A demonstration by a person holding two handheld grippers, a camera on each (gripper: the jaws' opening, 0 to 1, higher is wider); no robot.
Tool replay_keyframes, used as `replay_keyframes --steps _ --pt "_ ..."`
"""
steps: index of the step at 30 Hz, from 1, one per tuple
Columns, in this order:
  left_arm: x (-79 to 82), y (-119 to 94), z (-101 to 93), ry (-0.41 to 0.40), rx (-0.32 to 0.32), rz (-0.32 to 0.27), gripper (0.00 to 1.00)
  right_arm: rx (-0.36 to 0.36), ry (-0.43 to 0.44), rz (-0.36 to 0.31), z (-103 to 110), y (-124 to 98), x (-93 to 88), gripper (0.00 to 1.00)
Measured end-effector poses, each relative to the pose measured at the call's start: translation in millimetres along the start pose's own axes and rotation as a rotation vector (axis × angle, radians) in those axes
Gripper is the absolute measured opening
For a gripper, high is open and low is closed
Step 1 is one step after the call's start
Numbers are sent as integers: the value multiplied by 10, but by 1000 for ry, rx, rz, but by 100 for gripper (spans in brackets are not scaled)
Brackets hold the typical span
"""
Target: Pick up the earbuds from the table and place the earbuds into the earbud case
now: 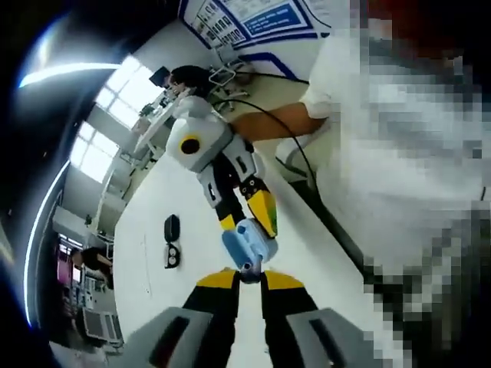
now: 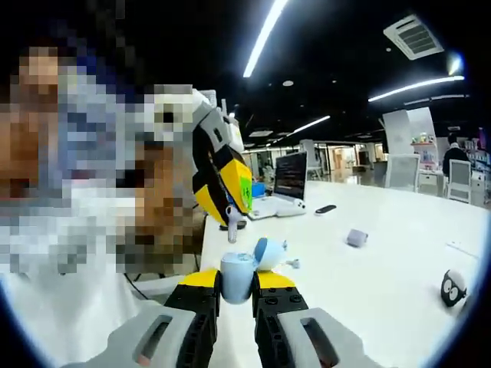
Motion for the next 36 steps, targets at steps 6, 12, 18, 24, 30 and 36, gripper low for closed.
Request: replay_keyframes --steps 6,12,18,24,30,36 --pt "17 40 -19 40 -12 43 13 12 16 -2 20 17 2 15" --pt "15 91 -39 65 -36 83 13 8 25 5 14 33 -12 15" --pt "22 159 -47 43 -77 130 13 1 13 16 19 52 -16 15" --pt "33 177 -36 2 -105 139 13 -9 6 14 12 53 -14 15" --pt "21 194 -38 -45 -138 155 13 -13 -29 15 31 68 -20 15" --pt "-14 166 -28 -126 -180 153 13 -16 -104 3 59 116 -9 15"
Point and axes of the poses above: the point that each gripper's makers call its tool centre point, and the gripper's own axes: y roughly forward along the fingers, z roughly to its left, x roughly out of its top, the point moved 5 cm from there along -y, roughly backward along the fingers, and after that the axes turned 10 degrees about y, right-handed, at the moved point
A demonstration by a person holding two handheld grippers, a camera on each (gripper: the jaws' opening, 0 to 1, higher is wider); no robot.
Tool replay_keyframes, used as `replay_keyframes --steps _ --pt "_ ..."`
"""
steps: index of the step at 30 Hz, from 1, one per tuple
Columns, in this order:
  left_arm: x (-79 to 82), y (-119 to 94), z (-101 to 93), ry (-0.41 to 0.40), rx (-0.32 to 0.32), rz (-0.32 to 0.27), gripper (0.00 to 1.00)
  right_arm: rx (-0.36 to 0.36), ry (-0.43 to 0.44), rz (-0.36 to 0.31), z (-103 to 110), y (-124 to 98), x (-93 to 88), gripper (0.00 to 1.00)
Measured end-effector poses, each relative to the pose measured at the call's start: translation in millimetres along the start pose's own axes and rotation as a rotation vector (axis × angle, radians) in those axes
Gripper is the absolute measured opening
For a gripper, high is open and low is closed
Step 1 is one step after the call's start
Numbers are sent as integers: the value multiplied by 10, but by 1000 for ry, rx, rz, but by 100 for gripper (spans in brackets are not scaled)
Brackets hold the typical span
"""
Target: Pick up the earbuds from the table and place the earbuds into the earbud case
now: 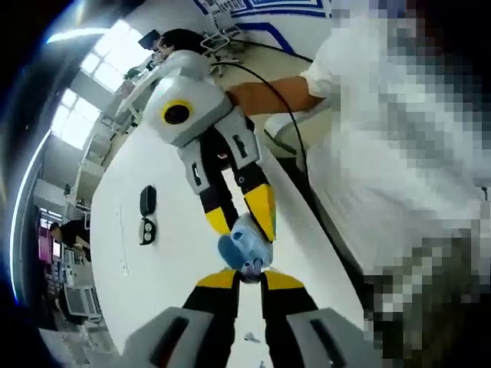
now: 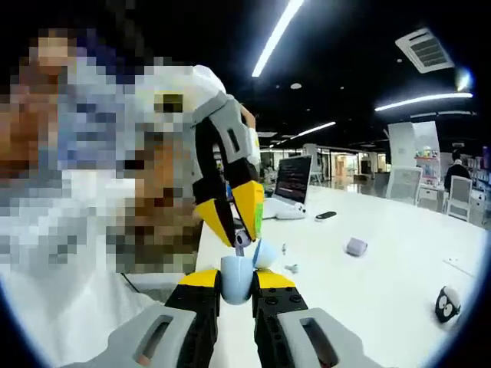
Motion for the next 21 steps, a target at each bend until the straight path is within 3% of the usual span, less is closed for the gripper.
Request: replay_keyframes --steps 9,15,21 --pt "-45 -92 18 -93 11 -2 13 21 18 -78 -26 8 65 14" --pt "6 -93 -6 -133 20 -15 14 -10 -48 -87 7 43 98 14" --pt "195 -68 -63 -25 57 -23 14 24 1 -121 -7 43 117 14"
Point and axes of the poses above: the point that each gripper's makers call its tool centre point, and the gripper's own axes: y roughly forward along the fingers, z roughly to its left, x roughly out of its top, the point moved 5 cm from there along -y, roughly backward along the fingers, and after that the axes turned 10 degrees about y, right-handed, at the moved point
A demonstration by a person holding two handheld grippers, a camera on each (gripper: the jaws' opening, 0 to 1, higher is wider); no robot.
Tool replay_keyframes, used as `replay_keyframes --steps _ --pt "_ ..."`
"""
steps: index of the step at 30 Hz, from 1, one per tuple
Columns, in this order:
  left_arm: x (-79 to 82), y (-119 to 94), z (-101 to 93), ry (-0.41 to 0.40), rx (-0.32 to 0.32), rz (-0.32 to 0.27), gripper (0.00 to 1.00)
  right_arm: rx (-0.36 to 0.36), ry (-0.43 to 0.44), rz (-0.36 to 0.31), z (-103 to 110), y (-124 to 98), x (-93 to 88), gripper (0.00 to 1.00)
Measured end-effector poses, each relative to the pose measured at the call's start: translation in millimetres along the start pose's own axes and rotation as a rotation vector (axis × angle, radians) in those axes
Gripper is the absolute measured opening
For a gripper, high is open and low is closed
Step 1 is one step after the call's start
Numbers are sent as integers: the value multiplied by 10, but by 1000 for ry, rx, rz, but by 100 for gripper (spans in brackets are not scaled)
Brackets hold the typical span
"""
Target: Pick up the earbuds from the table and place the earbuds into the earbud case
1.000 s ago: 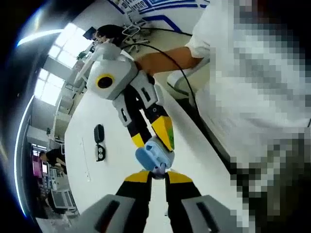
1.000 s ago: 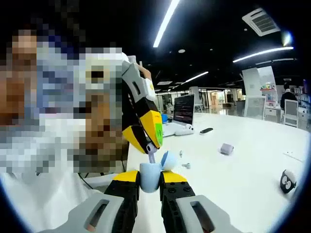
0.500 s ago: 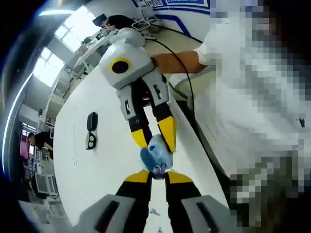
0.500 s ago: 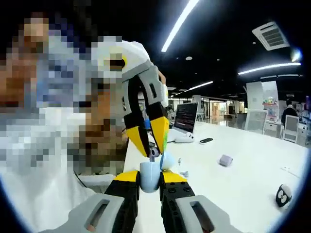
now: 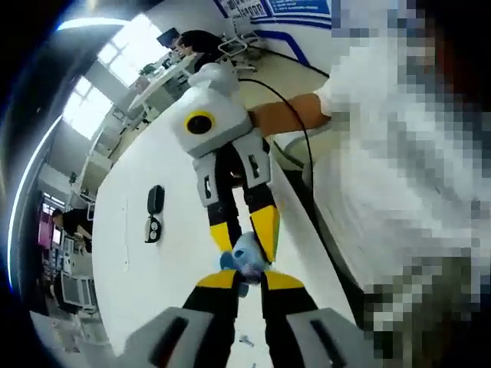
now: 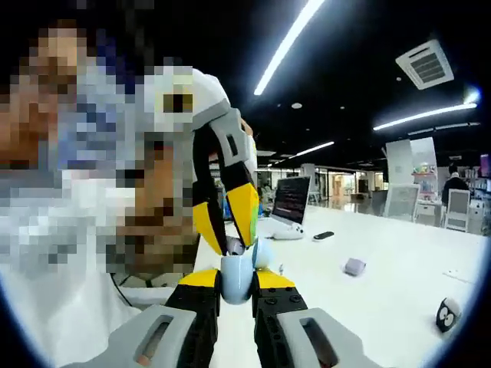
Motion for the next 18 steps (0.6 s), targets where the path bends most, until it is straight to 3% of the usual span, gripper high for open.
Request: replay_keyframes --steps 3,9,15,18 --pt "-11 -9 9 12 7 12 13 7 6 -4 7 -4 -1 14" --pt "-31 -114 3 32 9 -27 13 50 35 -15 29 -39 9 14" --pt "16 -188 -38 91 19 -101 13 180 176 -63 67 -75 2 14" --pt "9 -193 -29 105 32 -117 13 202 219 -80 31 -85 -2 15"
Point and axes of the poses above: the point that each gripper's makers call its tool centre point, and the gripper's own axes: y roughly forward along the fingers, z roughly to its left, x roughly out of its top, the point moved 5 cm from there along -y, roughly backward along the fingers, and after that the axes turned 10 degrees about y, right-handed, at the moved point
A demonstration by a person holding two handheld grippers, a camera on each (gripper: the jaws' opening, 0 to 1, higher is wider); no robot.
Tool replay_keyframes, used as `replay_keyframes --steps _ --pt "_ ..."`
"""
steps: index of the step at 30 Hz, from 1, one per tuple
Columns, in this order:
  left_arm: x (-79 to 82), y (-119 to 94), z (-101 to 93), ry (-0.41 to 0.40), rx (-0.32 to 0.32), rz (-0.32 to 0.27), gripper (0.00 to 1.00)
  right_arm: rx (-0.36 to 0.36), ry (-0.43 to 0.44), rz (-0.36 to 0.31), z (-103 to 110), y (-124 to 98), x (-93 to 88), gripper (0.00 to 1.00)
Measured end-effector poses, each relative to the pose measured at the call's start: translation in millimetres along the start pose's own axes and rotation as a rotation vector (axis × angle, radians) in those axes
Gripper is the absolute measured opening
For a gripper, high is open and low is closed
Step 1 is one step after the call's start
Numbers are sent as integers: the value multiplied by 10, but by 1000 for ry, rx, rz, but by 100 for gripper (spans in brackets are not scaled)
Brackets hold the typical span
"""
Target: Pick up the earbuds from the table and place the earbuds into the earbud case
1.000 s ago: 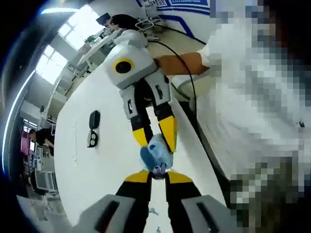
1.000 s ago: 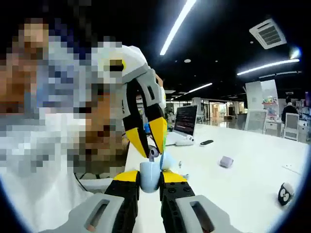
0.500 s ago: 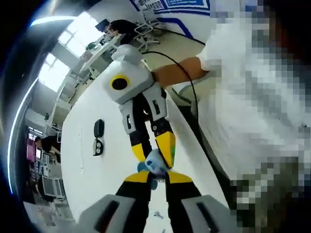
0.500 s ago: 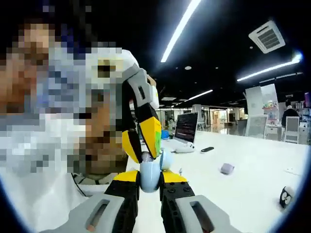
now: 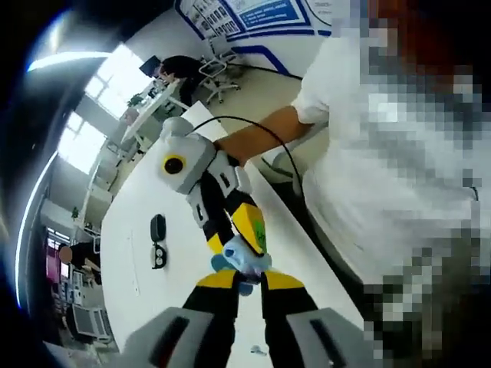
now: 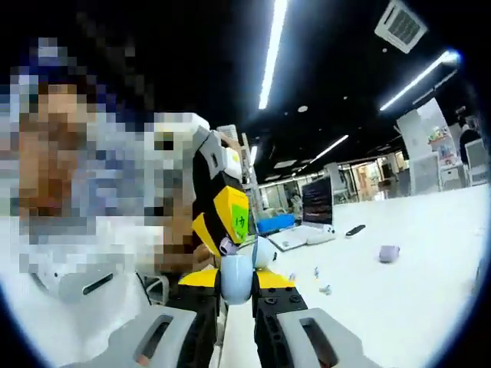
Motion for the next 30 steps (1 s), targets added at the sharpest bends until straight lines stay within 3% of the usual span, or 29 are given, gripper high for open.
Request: replay_keyframes --steps 2,6,10,13,17,19,24,30 --pt "-8 -25 17 -5 12 -10 13 10 21 -10 -14 -7 9 15" --pt "43 -57 29 -27 1 -125 13 30 44 16 24 22 -27 15" --pt "67 -82 49 -20 11 -174 13 82 112 26 71 30 -60 15" --pt "120 -105 80 8 39 -219 13 175 191 31 150 7 -68 15" --pt "271 -174 97 30 46 -334 13 256 262 50 287 41 -151 15" --pt "332 -203 99 46 52 -376 13 337 332 43 371 56 -143 15" --pt "395 -208 98 87 58 -414 13 569 527 7 577 60 -56 15" --pt "521 -281 49 118 50 -464 13 623 528 15 701 117 -53 15"
Point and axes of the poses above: the point that each gripper's makers call its tool centre point, and the gripper's own axes: y roughly forward along the fingers, z roughly to its left, x roughly out of its top, the point moved 5 cm from there along -y, roughly backward along the fingers, and after that the axes turned 10 degrees about y, right-handed, at the moved point
